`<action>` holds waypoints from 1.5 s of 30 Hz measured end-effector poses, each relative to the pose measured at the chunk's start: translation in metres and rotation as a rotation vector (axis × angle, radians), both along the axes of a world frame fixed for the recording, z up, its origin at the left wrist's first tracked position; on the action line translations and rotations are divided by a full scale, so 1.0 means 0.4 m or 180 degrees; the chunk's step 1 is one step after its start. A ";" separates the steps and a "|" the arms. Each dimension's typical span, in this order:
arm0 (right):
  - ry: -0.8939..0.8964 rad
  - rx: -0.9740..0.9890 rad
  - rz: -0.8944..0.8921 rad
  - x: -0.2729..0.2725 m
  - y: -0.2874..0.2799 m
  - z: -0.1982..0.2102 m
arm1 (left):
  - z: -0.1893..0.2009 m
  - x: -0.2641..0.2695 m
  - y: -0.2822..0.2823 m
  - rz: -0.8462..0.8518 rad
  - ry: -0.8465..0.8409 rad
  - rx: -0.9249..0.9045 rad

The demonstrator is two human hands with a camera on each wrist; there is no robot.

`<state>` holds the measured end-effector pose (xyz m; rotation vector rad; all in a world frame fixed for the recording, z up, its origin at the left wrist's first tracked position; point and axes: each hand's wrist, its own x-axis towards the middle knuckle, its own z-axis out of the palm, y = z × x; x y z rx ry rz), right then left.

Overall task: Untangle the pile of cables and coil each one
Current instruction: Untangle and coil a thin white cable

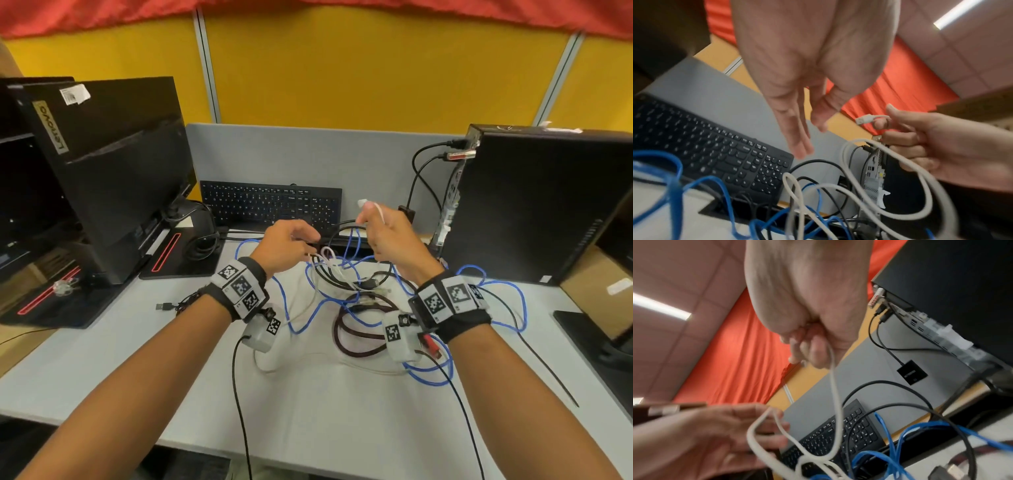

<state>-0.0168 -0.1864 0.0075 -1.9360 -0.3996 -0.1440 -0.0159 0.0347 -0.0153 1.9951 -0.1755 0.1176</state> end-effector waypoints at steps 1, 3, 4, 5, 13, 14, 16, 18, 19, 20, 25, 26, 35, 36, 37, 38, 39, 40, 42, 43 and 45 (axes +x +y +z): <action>-0.0142 -0.0428 -0.0010 0.001 0.004 0.000 | 0.001 0.001 0.002 0.0239 -0.0222 0.0284; -0.0409 -0.1200 0.0160 0.001 0.014 -0.004 | 0.012 -0.012 0.001 0.0413 -0.0849 0.0641; -0.0500 -0.1432 0.0278 0.001 0.020 -0.007 | 0.019 -0.021 -0.004 0.0264 -0.1143 0.0725; -0.0538 -0.1518 0.0388 -0.001 0.028 -0.009 | 0.025 -0.029 -0.011 -0.0019 -0.1308 0.0809; -0.0252 -0.0400 0.0709 -0.006 0.050 -0.001 | 0.035 -0.049 -0.047 -0.0489 -0.0306 0.0461; -0.0261 -0.0410 0.0702 0.000 0.040 -0.004 | 0.033 -0.048 -0.040 -0.0543 -0.0072 0.0217; -0.0399 -0.0734 0.0588 0.017 0.014 -0.016 | 0.034 -0.048 -0.025 -0.0802 0.0452 -0.0495; -0.0658 -0.1232 0.0309 0.029 -0.002 -0.034 | 0.039 -0.045 -0.009 -0.0961 0.0837 -0.1516; -0.0750 -0.1389 0.0190 0.029 -0.004 -0.047 | 0.044 -0.046 -0.006 -0.0967 0.0934 -0.1979; -0.0783 -0.1479 0.0138 0.026 -0.002 -0.059 | 0.046 -0.044 -0.006 -0.0915 0.0986 -0.2347; -0.0808 -0.2431 0.0244 -0.004 0.025 -0.091 | 0.052 -0.037 -0.029 -0.0252 0.0758 -0.3499; -0.0795 -0.2595 0.0320 -0.010 0.031 -0.094 | 0.052 -0.037 -0.032 -0.0171 0.0628 -0.3630; -0.1282 -0.1752 0.0503 -0.021 0.050 -0.060 | 0.010 -0.067 -0.057 -0.0573 -0.0526 0.0265; -0.1307 -0.1631 0.0409 -0.017 0.042 -0.057 | 0.011 -0.066 -0.052 -0.0619 -0.0475 0.0404; -0.1371 -0.1488 0.0281 -0.014 0.033 -0.055 | 0.013 -0.066 -0.049 -0.0685 -0.0374 0.0397; -0.1466 -0.1379 0.0127 -0.010 0.024 -0.051 | 0.017 -0.067 -0.049 -0.0756 -0.0268 0.0353; -0.1547 -0.1324 0.0001 -0.005 0.017 -0.047 | 0.021 -0.069 -0.051 -0.0795 -0.0167 0.0316; -0.1600 -0.1319 -0.0089 -0.001 0.013 -0.043 | 0.025 -0.072 -0.053 -0.0811 -0.0084 0.0262; -0.1658 -0.1409 -0.0167 0.002 0.009 -0.037 | 0.032 -0.069 -0.051 -0.0805 0.0062 -0.0043; -0.1645 -0.1441 -0.0200 0.005 0.008 -0.038 | 0.035 -0.067 -0.049 -0.0810 0.0139 -0.0276; -0.1644 -0.1541 -0.0263 0.014 0.008 -0.043 | 0.037 -0.067 -0.044 -0.0934 0.0287 -0.0757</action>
